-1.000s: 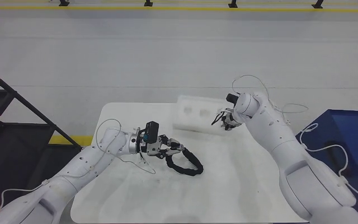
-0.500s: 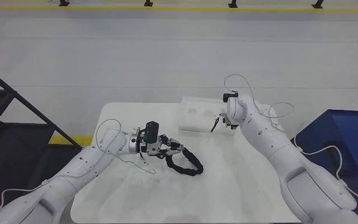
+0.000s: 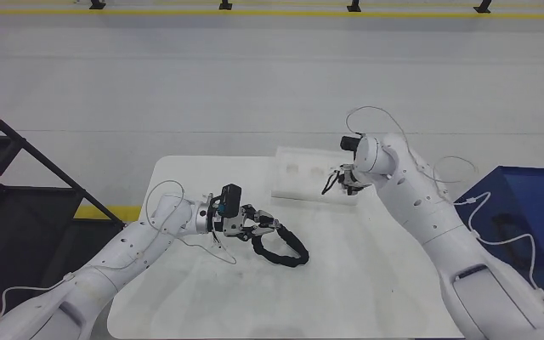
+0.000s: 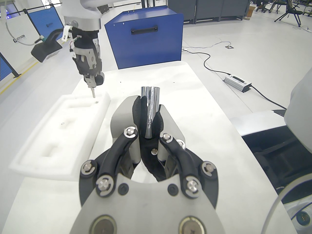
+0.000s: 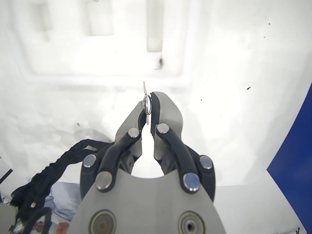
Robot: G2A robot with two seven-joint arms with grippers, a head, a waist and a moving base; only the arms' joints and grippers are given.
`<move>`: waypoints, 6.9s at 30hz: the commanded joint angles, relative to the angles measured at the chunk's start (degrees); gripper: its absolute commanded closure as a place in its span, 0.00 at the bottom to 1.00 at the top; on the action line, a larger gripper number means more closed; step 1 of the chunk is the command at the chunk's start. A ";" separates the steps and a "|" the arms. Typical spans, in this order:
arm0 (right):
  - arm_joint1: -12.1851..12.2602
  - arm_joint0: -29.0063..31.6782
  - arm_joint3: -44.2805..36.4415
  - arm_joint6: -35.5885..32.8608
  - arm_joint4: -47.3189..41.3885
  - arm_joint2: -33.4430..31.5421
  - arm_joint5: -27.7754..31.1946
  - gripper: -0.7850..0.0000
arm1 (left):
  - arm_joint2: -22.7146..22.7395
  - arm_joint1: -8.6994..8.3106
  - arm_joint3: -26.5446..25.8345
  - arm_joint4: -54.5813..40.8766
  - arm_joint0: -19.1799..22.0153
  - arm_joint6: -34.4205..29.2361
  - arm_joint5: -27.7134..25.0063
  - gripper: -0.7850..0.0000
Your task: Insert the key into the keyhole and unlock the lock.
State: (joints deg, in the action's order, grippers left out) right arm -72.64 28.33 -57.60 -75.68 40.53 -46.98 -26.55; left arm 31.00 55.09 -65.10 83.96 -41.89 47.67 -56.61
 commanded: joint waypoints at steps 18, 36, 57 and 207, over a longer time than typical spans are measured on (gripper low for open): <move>9.69 27.02 -44.99 -11.49 -7.13 -25.45 9.44 1.00 | 0.00 0.00 0.00 0.00 0.00 0.00 0.00 1.00; 12.77 39.86 -62.36 -11.37 -11.39 -32.00 19.59 1.00 | 0.00 0.00 0.00 0.00 0.00 0.00 0.00 1.00; 13.85 44.99 -72.43 -6.46 -11.86 -34.97 18.92 1.00 | -1.99 3.91 -7.23 4.90 2.77 -5.03 7.72 1.00; 24.85 41.38 -74.10 18.23 23.13 -24.21 73.38 0.49 | -18.42 3.98 -12.65 -54.88 25.17 -66.42 -1.39 1.00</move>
State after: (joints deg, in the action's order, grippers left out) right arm -47.89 69.43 -131.35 -57.78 63.13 -71.01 46.49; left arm 12.76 58.94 -77.95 29.47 -16.80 -18.51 -58.00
